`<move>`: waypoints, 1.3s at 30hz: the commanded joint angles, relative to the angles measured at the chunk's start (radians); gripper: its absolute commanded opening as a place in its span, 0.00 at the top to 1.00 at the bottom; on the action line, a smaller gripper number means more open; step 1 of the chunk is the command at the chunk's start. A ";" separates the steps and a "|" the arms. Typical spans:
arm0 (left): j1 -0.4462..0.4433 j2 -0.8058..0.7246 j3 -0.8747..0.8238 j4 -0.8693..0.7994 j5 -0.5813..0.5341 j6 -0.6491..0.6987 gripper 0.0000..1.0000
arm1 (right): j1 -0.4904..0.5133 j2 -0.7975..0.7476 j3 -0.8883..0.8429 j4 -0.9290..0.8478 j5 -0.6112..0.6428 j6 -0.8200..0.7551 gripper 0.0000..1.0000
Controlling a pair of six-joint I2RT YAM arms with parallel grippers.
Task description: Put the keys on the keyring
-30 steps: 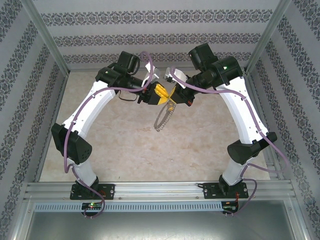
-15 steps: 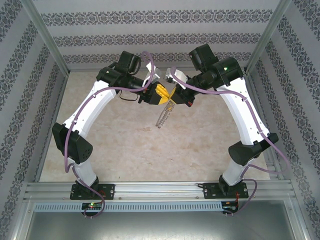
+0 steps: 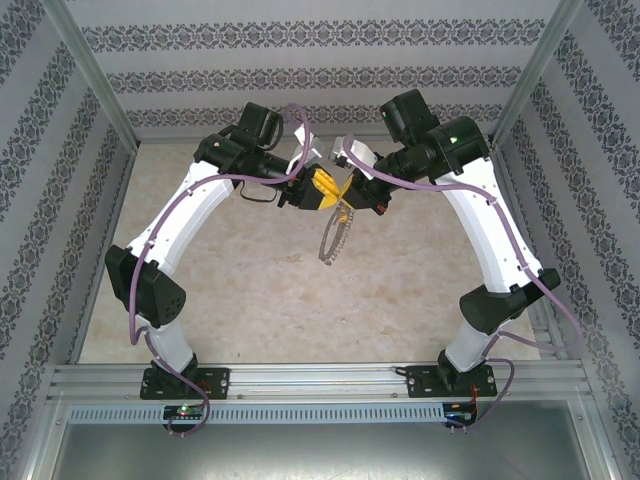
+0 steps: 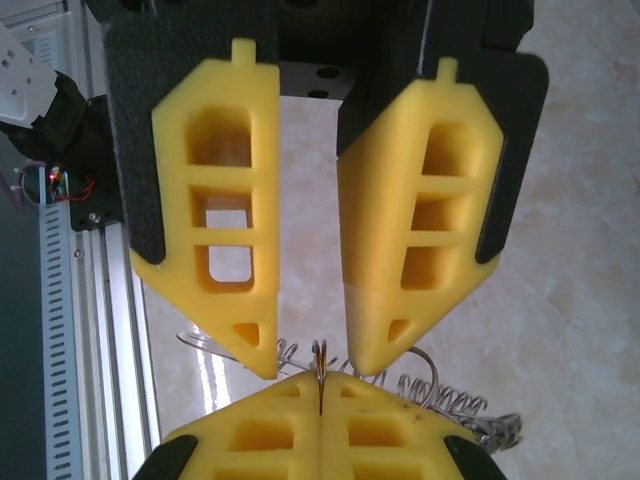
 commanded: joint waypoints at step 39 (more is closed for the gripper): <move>-0.020 -0.083 -0.110 0.395 0.097 -0.247 1.00 | -0.239 -0.641 -1.092 1.293 -0.356 0.700 0.57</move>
